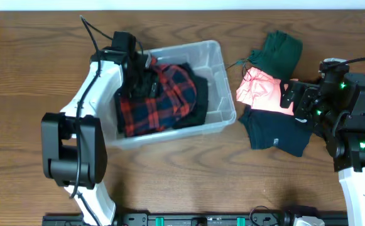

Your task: Pack container

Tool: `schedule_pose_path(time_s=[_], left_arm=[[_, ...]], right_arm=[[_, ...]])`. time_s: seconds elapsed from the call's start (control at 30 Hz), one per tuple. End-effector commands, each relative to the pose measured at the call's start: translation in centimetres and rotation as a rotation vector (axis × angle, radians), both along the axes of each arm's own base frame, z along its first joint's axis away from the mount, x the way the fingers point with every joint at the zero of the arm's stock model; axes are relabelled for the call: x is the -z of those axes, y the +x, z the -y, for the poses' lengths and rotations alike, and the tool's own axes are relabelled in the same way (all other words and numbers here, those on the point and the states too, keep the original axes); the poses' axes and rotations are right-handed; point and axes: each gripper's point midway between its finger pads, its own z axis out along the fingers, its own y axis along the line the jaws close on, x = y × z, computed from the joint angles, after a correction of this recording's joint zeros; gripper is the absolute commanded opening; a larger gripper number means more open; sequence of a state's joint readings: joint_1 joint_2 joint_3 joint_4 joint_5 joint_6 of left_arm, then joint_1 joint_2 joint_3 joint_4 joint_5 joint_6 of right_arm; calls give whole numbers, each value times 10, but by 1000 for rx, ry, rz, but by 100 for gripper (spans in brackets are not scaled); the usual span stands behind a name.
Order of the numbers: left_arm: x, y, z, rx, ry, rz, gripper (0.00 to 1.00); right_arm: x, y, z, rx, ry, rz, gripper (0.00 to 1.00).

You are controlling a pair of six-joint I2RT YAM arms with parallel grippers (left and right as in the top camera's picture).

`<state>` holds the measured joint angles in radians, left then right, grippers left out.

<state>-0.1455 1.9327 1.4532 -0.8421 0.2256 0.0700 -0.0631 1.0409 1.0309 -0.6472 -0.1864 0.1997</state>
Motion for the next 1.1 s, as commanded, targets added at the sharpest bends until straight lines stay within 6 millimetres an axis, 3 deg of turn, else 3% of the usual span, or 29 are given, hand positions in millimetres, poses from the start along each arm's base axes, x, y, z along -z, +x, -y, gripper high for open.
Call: schedule_pose_path(time_s=[0.0, 0.13, 0.27, 0.43, 0.67, 0.87, 1.07], left_arm=[[-5, -24, -9, -13, 136, -24, 98], [-52, -25, 17, -18, 74, 101, 98], [-69, -34, 45, 0, 4, 127, 98], [-74, -49, 90, 60, -107, 101, 98], [-77, -68, 136, 164, -138, 118, 98], [-79, -75, 169, 239, -168, 156, 99], [-65, -90, 188, 296, -155, 120, 100]], right_arm=[[-6, 2, 3, -1, -11, 14, 99], [-6, 2, 2, -4, -8, 14, 99], [-6, 2, 2, -4, -8, 14, 99], [-6, 2, 2, -4, -8, 14, 99], [-6, 2, 2, -3, -9, 14, 99], [-6, 2, 2, -4, -8, 14, 99], [-3, 0, 2, -4, -8, -1, 99]])
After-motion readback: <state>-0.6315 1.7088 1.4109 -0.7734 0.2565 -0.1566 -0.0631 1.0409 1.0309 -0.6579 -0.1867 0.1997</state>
